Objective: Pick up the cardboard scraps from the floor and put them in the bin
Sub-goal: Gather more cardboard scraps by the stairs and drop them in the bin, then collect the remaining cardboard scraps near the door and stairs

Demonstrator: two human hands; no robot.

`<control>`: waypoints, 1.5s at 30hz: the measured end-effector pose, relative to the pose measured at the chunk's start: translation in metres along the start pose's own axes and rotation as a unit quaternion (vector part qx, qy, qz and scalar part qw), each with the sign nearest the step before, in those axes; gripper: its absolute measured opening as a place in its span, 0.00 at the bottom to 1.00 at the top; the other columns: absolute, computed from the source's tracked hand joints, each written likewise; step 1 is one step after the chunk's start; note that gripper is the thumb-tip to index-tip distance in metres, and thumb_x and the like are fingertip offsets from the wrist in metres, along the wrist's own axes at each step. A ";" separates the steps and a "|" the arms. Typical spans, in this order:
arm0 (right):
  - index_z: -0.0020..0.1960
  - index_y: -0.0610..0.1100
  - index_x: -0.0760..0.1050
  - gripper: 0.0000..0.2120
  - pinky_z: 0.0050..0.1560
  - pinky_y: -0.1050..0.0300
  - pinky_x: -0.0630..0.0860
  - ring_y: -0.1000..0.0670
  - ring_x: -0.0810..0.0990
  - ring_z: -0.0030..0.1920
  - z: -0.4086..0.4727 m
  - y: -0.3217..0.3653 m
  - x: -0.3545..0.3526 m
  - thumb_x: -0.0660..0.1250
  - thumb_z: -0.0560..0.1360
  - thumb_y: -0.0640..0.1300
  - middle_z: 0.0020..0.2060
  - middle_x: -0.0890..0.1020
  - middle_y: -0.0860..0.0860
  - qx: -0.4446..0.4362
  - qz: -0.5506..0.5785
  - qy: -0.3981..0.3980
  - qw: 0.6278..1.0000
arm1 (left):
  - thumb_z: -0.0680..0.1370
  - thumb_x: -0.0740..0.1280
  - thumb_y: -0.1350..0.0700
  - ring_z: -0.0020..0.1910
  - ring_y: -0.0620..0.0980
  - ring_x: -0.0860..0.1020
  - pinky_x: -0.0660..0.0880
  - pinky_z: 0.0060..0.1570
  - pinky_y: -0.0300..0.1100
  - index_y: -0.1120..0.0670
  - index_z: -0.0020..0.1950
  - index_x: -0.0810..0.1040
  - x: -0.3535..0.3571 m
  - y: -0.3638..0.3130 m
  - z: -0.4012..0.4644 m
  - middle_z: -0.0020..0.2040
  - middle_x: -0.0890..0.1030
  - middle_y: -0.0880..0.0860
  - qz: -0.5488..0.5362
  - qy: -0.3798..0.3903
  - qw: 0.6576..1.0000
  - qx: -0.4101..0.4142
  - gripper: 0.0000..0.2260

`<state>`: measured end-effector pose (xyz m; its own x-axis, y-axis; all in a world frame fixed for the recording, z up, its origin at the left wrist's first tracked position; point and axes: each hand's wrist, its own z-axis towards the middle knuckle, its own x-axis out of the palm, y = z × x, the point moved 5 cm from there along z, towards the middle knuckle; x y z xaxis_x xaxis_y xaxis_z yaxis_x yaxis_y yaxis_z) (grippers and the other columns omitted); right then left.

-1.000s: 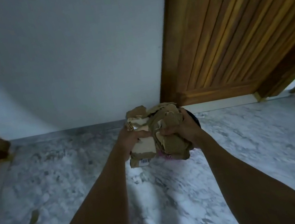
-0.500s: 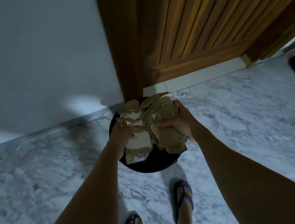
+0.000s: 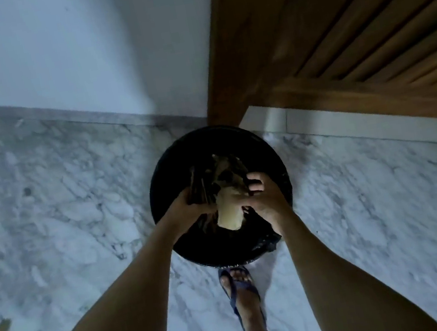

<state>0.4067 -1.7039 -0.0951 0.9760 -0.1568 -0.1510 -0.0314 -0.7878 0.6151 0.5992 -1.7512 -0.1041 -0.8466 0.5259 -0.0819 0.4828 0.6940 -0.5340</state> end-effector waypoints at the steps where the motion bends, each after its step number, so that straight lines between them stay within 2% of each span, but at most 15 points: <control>1: 0.70 0.47 0.68 0.36 0.49 0.59 0.75 0.50 0.76 0.57 0.001 -0.001 -0.001 0.80 0.67 0.40 0.64 0.72 0.47 -0.001 -0.017 0.012 1.000 | 0.72 0.77 0.55 0.50 0.47 0.79 0.76 0.44 0.42 0.48 0.66 0.74 0.001 0.002 -0.001 0.55 0.81 0.50 -0.022 -0.005 1.000 0.003 0.25; 3: 0.69 0.50 0.69 0.35 0.59 0.49 0.76 0.46 0.74 0.64 0.002 0.003 -0.003 0.81 0.67 0.41 0.66 0.72 0.48 -0.009 -0.061 0.009 0.998 | 0.69 0.77 0.51 0.56 0.53 0.81 0.79 0.56 0.50 0.50 0.64 0.78 0.002 0.005 -0.004 0.57 0.83 0.51 -0.061 -0.019 0.998 0.009 0.24; 5: 0.69 0.50 0.69 0.32 0.60 0.48 0.77 0.47 0.74 0.63 0.000 0.012 -0.002 0.79 0.69 0.43 0.64 0.73 0.50 -0.017 -0.104 0.000 0.994 | 0.73 0.76 0.54 0.60 0.55 0.80 0.77 0.61 0.51 0.53 0.65 0.77 0.000 0.010 -0.011 0.60 0.82 0.53 -0.117 -0.048 0.992 0.007 0.22; 7: 0.66 0.49 0.71 0.27 0.54 0.52 0.77 0.48 0.76 0.58 -0.008 0.025 0.007 0.77 0.71 0.45 0.59 0.75 0.51 -0.032 -0.116 -0.002 0.993 | 0.75 0.74 0.58 0.60 0.55 0.80 0.78 0.56 0.47 0.57 0.70 0.74 -0.006 0.014 -0.024 0.62 0.80 0.57 -0.215 -0.092 0.972 -0.006 0.24; 10: 0.62 0.47 0.72 0.22 0.53 0.56 0.76 0.48 0.77 0.57 -0.025 0.050 0.045 0.76 0.71 0.41 0.55 0.76 0.50 -0.069 -0.142 0.030 0.987 | 0.78 0.71 0.59 0.49 0.55 0.82 0.77 0.46 0.46 0.59 0.62 0.79 -0.035 0.023 -0.060 0.51 0.83 0.59 -0.372 -0.184 0.910 0.003 0.13; 13: 0.64 0.46 0.72 0.25 0.60 0.50 0.76 0.46 0.75 0.63 -0.047 0.070 0.120 0.77 0.71 0.42 0.58 0.75 0.47 -0.092 -0.211 0.084 0.969 | 0.78 0.71 0.59 0.41 0.55 0.80 0.74 0.40 0.45 0.59 0.54 0.80 -0.086 0.054 -0.110 0.45 0.82 0.58 -0.485 -0.278 0.829 0.001 0.07; 18: 0.63 0.47 0.72 0.24 0.55 0.55 0.74 0.47 0.77 0.58 -0.114 0.089 0.284 0.78 0.71 0.44 0.61 0.77 0.43 -0.146 -0.276 0.201 0.928 | 0.77 0.71 0.60 0.42 0.55 0.78 0.71 0.36 0.43 0.59 0.53 0.79 -0.184 0.132 -0.207 0.44 0.79 0.58 -0.549 -0.374 0.748 0.009 0.06; 21: 0.66 0.46 0.72 0.24 0.47 0.60 0.72 0.49 0.77 0.55 -0.181 0.073 0.390 0.75 0.73 0.47 0.59 0.77 0.45 -0.161 -0.325 0.296 0.884 | 0.76 0.72 0.60 0.42 0.55 0.80 0.73 0.38 0.43 0.60 0.58 0.80 -0.231 0.202 -0.272 0.45 0.82 0.58 -0.575 -0.431 0.696 -0.001 0.12; 26: 0.64 0.47 0.73 0.22 0.53 0.57 0.72 0.49 0.79 0.55 -0.292 0.005 0.531 0.75 0.72 0.47 0.57 0.79 0.47 -0.185 -0.419 0.400 0.794 | 0.71 0.75 0.56 0.42 0.54 0.81 0.74 0.41 0.45 0.58 0.60 0.81 -0.270 0.341 -0.380 0.45 0.84 0.57 -0.601 -0.508 0.616 -0.038 0.18; 29: 0.63 0.45 0.74 0.20 0.54 0.57 0.72 0.49 0.79 0.55 -0.332 -0.024 0.589 0.74 0.73 0.44 0.56 0.79 0.49 -0.243 -0.471 0.419 0.737 | 0.65 0.74 0.51 0.44 0.53 0.84 0.78 0.43 0.45 0.55 0.62 0.82 -0.273 0.417 -0.415 0.45 0.85 0.55 -0.601 -0.534 0.590 -0.075 0.25; 32: 0.65 0.49 0.74 0.20 0.47 0.62 0.71 0.50 0.79 0.55 -0.343 -0.048 0.634 0.72 0.74 0.44 0.55 0.80 0.51 -0.252 -0.507 0.427 0.705 | 0.63 0.72 0.47 0.52 0.54 0.84 0.80 0.57 0.54 0.50 0.60 0.82 -0.276 0.466 -0.428 0.45 0.86 0.50 -0.592 -0.564 0.567 -0.097 0.25; 37: 0.67 0.47 0.72 0.23 0.48 0.59 0.70 0.48 0.79 0.54 -0.324 -0.074 0.714 0.72 0.74 0.50 0.57 0.79 0.48 -0.229 -0.582 0.432 0.650 | 0.65 0.70 0.47 0.53 0.54 0.83 0.80 0.57 0.56 0.50 0.58 0.82 -0.310 0.513 -0.424 0.46 0.86 0.49 -0.585 -0.605 0.524 -0.132 0.22; 39: 0.68 0.46 0.72 0.23 0.48 0.58 0.70 0.47 0.79 0.55 -0.315 -0.080 0.752 0.71 0.75 0.49 0.58 0.78 0.47 -0.237 -0.609 0.450 0.608 | 0.65 0.70 0.47 0.53 0.54 0.83 0.79 0.58 0.56 0.50 0.57 0.82 -0.331 0.530 -0.419 0.46 0.86 0.48 -0.597 -0.608 0.503 -0.145 0.22; 42: 0.66 0.46 0.72 0.21 0.46 0.58 0.71 0.47 0.78 0.50 -0.289 -0.086 0.805 0.72 0.75 0.45 0.56 0.77 0.47 -0.271 -0.645 0.449 0.556 | 0.70 0.73 0.50 0.54 0.55 0.82 0.78 0.59 0.53 0.51 0.60 0.81 -0.365 0.556 -0.402 0.49 0.86 0.48 -0.592 -0.610 0.501 -0.163 0.18; 45: 0.65 0.45 0.72 0.20 0.44 0.58 0.71 0.47 0.77 0.47 -0.249 -0.109 0.848 0.71 0.75 0.41 0.53 0.78 0.47 -0.292 -0.673 0.419 0.535 | 0.75 0.72 0.53 0.57 0.54 0.80 0.76 0.61 0.50 0.52 0.65 0.79 -0.384 0.596 -0.362 0.52 0.83 0.48 -0.574 -0.609 0.515 -0.188 0.19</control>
<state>1.2913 -1.6026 -0.0969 -0.2089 0.8329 -0.5124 0.6554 0.5082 0.5588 1.2925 -1.3616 -0.0863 -0.0250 -0.8756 -0.4824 -0.6755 0.3705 -0.6375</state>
